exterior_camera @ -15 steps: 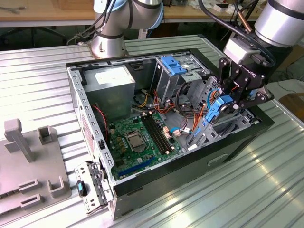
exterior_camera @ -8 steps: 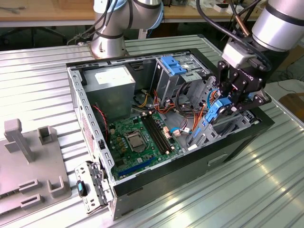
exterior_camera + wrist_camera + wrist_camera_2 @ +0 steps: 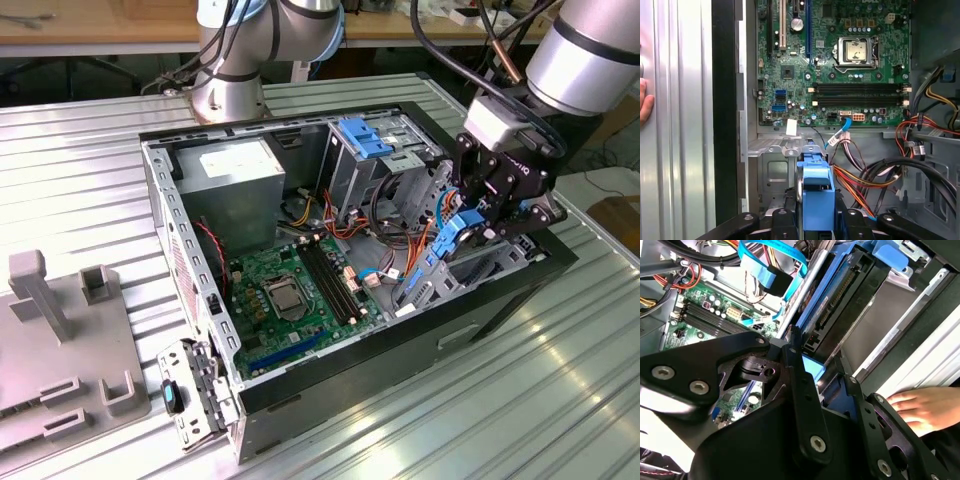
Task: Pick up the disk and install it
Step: 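Insert the disk into the insertion slot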
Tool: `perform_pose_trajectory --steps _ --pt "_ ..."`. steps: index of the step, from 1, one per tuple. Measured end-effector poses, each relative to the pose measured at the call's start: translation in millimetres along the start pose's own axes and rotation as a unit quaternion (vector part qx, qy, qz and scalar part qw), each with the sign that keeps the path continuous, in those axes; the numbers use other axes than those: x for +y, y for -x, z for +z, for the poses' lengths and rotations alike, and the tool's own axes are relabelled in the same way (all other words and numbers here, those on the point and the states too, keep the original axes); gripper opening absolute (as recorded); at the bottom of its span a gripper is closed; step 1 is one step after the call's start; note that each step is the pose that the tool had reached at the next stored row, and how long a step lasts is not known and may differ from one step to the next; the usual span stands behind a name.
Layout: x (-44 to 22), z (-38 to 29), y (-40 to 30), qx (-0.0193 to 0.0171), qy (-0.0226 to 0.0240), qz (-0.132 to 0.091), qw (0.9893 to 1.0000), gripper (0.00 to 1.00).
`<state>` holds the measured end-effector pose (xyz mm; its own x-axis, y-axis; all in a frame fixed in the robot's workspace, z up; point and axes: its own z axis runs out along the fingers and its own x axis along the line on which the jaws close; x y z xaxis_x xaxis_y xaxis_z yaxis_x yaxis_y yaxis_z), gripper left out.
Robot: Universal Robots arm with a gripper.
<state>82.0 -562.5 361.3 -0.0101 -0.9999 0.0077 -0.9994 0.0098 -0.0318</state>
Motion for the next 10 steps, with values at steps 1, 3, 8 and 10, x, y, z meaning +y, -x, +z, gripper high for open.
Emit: perform_pose_trajectory --steps 1,3,8,10 --pt "0.0 1.0 0.0 0.0000 0.0000 0.000 1.0000 0.37" --pt "0.1 2.6 0.0 0.0000 0.0000 0.000 1.0000 0.37" --pt "0.2 6.9 -0.1 0.0001 0.0000 0.000 1.0000 0.37" --pt "0.3 8.7 -0.1 0.0000 0.0000 0.000 1.0000 0.37"
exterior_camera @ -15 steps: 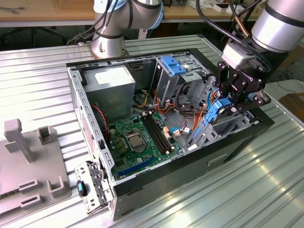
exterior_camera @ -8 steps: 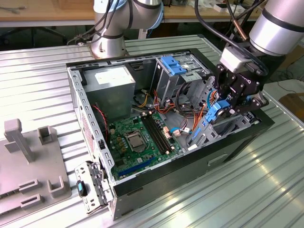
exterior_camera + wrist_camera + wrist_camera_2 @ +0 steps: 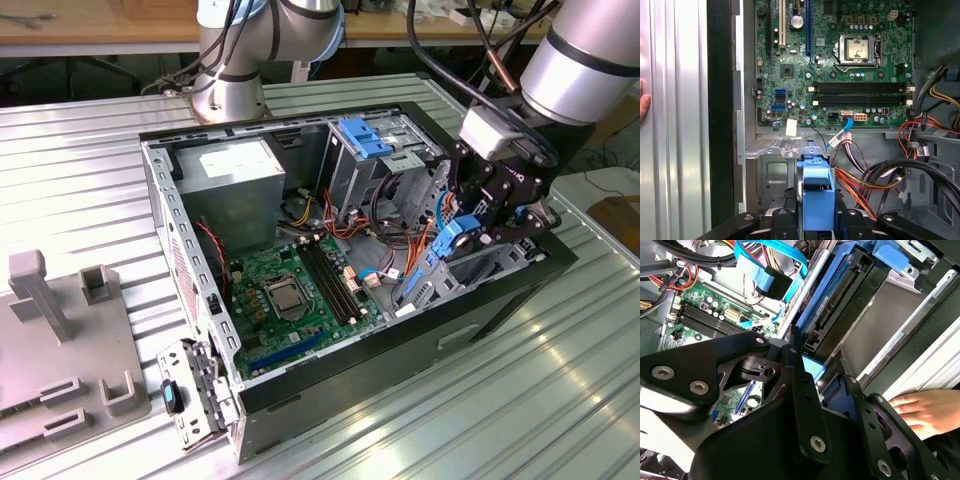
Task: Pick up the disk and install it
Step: 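Insert the disk into the insertion slot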
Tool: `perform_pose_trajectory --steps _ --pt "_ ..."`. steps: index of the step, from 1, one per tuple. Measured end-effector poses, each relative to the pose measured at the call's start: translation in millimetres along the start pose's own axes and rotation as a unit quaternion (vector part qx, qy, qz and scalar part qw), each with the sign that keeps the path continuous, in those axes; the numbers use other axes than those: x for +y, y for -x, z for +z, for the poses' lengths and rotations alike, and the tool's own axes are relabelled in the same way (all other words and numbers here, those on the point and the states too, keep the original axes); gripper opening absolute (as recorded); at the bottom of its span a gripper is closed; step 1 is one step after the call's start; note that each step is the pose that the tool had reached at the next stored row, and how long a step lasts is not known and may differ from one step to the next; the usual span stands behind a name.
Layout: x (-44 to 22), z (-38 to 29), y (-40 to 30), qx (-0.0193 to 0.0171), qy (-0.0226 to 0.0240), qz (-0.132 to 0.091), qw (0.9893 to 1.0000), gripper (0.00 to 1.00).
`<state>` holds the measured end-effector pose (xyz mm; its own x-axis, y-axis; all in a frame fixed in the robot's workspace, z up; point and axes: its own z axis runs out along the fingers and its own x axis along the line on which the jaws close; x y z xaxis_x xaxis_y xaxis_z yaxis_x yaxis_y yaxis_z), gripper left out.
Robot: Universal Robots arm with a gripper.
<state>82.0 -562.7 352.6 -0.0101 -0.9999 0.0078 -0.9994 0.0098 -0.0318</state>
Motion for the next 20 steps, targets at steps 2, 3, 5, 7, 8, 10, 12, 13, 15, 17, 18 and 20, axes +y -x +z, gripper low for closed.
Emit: perform_pose_trajectory --steps 2,3,5,7,8,10,12,13,15,17,18,20 --pt "0.0 0.7 0.0 0.0000 0.0000 0.000 1.0000 0.37" --pt "0.0 0.7 0.0 0.0000 0.0000 0.000 1.0000 0.37" --pt "0.0 0.7 0.0 0.0000 0.0000 0.000 1.0000 0.37" --pt "0.0 0.7 0.0 0.0000 0.0000 0.000 1.0000 0.37" --pt "0.0 0.7 0.0 0.0001 0.0000 0.000 1.0000 0.37" --pt "0.0 0.7 0.0 0.0000 0.0000 0.000 1.0000 0.37" --pt "0.0 0.7 0.0 0.0001 0.0000 0.000 1.0000 0.37" --pt "0.0 0.7 0.0 0.0001 0.0000 0.000 1.0000 0.37" --pt "0.0 0.7 0.0 0.0001 0.0000 0.000 1.0000 0.37" --pt "0.0 0.7 0.0 0.0001 0.0000 0.000 1.0000 0.37" --pt "0.0 0.7 0.0 0.0001 0.0000 0.000 1.0000 0.37" --pt "0.0 0.7 0.0 0.0001 0.0000 0.000 1.0000 0.38"
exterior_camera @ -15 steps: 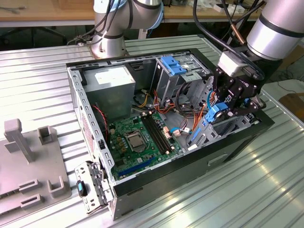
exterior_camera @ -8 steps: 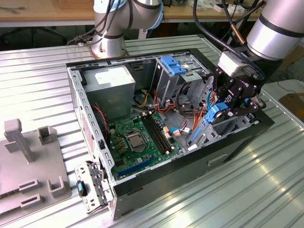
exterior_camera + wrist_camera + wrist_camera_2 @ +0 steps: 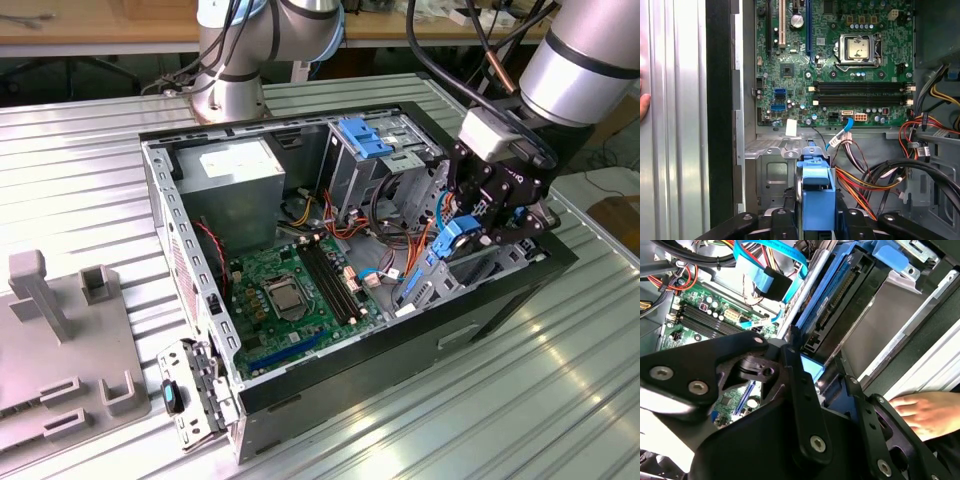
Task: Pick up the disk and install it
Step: 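Insert the disk into the insertion slot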
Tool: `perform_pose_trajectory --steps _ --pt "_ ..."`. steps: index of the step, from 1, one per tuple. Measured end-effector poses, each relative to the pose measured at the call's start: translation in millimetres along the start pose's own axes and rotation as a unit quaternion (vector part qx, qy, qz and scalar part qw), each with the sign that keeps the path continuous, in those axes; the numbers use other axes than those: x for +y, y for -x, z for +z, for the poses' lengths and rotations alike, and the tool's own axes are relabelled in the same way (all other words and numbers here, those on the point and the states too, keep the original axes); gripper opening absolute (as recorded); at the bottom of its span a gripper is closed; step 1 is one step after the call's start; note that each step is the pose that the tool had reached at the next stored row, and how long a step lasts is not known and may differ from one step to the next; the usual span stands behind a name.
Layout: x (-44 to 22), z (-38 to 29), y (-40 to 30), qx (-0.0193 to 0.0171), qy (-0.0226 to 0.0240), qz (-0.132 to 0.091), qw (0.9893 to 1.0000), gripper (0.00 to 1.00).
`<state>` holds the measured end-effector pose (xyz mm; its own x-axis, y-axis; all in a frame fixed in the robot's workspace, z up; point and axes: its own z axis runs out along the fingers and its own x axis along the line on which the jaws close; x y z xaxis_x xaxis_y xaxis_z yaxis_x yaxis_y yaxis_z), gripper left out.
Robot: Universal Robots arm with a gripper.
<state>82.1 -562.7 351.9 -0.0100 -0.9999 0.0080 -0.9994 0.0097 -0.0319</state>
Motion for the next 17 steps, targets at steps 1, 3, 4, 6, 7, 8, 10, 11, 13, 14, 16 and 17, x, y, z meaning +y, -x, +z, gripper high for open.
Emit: perform_pose_trajectory --steps 1,3,4,6,7,8,10,11,13,14,16,17 --pt "0.0 0.0 0.0 0.0000 0.0000 0.000 1.0000 0.44" --pt "0.0 0.0 0.0 0.0001 0.0000 0.000 1.0000 0.44" --pt "0.0 0.0 0.0 0.0001 0.0000 0.000 1.0000 0.44" --pt "0.0 0.0 0.0 0.0000 0.0000 0.000 1.0000 0.44" --pt "0.0 0.0 0.0 0.0001 0.0000 0.000 1.0000 0.44" --pt "0.0 0.0 0.0 0.0001 0.0000 0.000 1.0000 0.44" --pt "0.0 0.0 0.0 0.0001 0.0000 0.000 1.0000 0.43" --pt "0.0 0.0 0.0 0.0001 0.0000 0.000 1.0000 0.30" --pt "0.0 0.0 0.0 0.0001 0.0000 0.000 1.0000 0.24" --pt "0.0 0.0 0.0 0.0001 0.0000 0.000 1.0000 0.18" --pt "0.0 0.0 0.0 0.0001 0.0000 0.000 1.0000 0.11" --pt "0.0 0.0 0.0 0.0001 0.0000 0.000 1.0000 0.11"
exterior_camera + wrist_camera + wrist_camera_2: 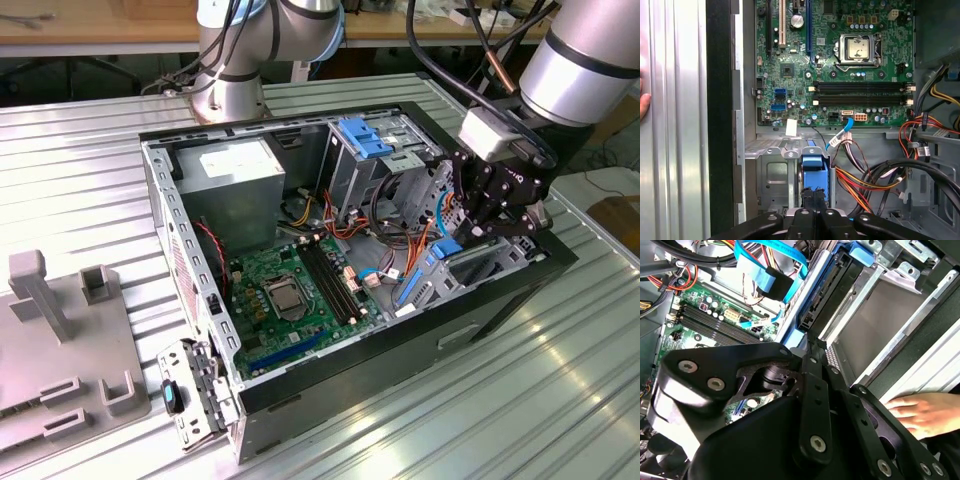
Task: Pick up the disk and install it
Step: 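Insert the disk into the insertion slot, then insert the first disk wire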
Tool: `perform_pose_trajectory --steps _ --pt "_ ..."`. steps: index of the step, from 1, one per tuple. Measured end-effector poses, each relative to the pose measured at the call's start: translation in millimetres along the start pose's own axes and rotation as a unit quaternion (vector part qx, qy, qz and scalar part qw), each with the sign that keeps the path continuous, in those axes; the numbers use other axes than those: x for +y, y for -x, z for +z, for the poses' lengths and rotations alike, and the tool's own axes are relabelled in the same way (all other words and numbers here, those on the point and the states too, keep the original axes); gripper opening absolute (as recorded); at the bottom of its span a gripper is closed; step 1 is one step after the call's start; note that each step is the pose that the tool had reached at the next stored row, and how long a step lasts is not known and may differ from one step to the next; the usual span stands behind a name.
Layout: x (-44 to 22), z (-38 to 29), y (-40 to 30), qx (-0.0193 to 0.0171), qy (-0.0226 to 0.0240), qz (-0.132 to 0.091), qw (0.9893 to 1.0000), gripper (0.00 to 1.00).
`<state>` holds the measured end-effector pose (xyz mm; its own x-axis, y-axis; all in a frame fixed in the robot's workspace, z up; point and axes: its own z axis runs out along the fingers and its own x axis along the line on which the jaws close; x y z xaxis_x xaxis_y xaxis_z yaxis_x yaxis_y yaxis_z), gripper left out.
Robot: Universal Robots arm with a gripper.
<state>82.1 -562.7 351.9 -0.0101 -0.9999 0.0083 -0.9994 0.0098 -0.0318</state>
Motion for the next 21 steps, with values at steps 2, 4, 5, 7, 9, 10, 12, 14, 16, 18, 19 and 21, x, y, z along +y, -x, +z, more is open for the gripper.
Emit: perform_pose_trajectory --steps 2,4,5,7,9,10,12,14,16,18,19,21 --pt "0.0 0.0 0.0 0.0000 0.0000 0.000 1.0000 0.11" --pt "0.0 0.1 0.0 0.0000 0.0000 0.000 1.0000 0.11" --pt "0.0 0.1 0.0 0.0001 0.0000 0.000 1.0000 0.11" --pt "0.0 0.1 0.0 0.0000 0.0000 0.000 1.0000 0.11" --pt "0.0 0.1 0.0 0.0001 0.0000 0.000 1.0000 0.11" --pt "0.0 0.1 0.0 0.0001 0.0000 0.000 1.0000 0.11" --pt "0.0 0.2 0.0 0.0000 0.0000 0.000 1.0000 0.11" --pt "-0.1 0.2 0.0 0.0000 0.0000 0.000 1.0000 0.11" --pt "-0.5 0.3 0.0 0.0000 0.0000 0.000 1.0000 0.11" --pt "-7.7 0.5 0.0 0.0000 0.0000 0.000 1.0000 0.11" --pt "-10.9 0.5 0.1 0.0001 0.0000 0.000 1.0000 0.11" --pt "-20.2 0.9 0.2 0.0002 0.0000 0.000 1.0000 0.11"
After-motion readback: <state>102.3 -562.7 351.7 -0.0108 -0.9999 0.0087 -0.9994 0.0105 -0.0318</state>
